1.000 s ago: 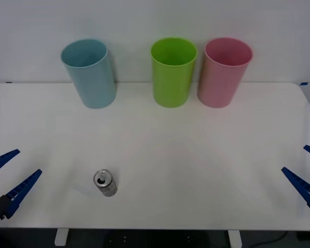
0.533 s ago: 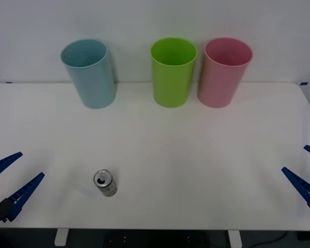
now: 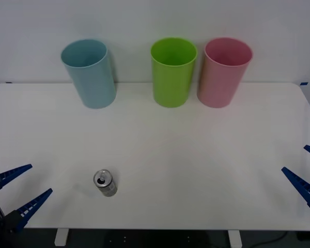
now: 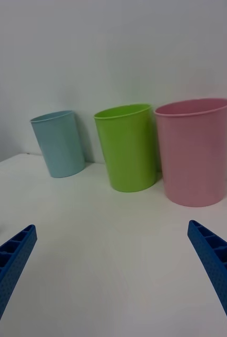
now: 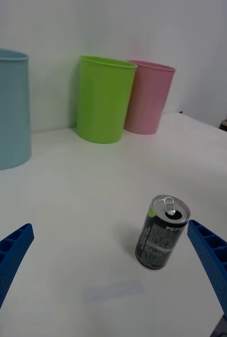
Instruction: Grasp the object on the table and drop it into the matching bin: aluminum can to the light blue bin, PET bottle to the pink bin.
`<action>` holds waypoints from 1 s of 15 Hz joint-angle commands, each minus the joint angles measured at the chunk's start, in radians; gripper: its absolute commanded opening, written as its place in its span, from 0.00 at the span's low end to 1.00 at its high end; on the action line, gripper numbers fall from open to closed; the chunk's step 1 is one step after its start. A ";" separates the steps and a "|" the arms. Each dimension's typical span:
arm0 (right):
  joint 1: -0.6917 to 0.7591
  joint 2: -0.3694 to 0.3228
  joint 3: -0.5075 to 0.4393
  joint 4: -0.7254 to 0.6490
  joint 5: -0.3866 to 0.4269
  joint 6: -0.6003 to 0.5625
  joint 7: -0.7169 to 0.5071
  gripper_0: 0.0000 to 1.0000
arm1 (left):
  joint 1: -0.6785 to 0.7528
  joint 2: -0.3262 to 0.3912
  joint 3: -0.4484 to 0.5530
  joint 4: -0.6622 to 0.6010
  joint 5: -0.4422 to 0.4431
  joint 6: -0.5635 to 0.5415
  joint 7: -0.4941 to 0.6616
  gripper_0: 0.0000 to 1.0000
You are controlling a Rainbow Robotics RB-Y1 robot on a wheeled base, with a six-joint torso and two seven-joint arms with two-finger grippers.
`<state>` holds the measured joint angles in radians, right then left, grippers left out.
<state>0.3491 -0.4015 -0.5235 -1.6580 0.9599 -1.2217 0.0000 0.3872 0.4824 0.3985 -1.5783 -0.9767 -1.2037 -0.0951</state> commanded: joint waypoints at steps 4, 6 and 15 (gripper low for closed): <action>0.000 0.000 0.000 0.000 0.000 0.000 0.000 1.00 | -0.056 0.010 -0.098 0.152 0.007 -0.031 -0.218 1.00; 0.000 0.000 0.000 0.000 0.000 0.000 0.000 1.00 | -0.087 0.010 -0.130 0.212 0.020 -0.062 -0.281 1.00; 0.000 0.000 0.000 0.000 0.000 0.000 0.000 1.00 | -0.203 -0.007 -0.242 0.362 0.020 -0.063 -0.411 1.00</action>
<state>0.3491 -0.4014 -0.5236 -1.6580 0.9599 -1.2217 0.0000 0.1999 0.4812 0.1615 -1.2410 -0.9570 -1.2669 -0.4853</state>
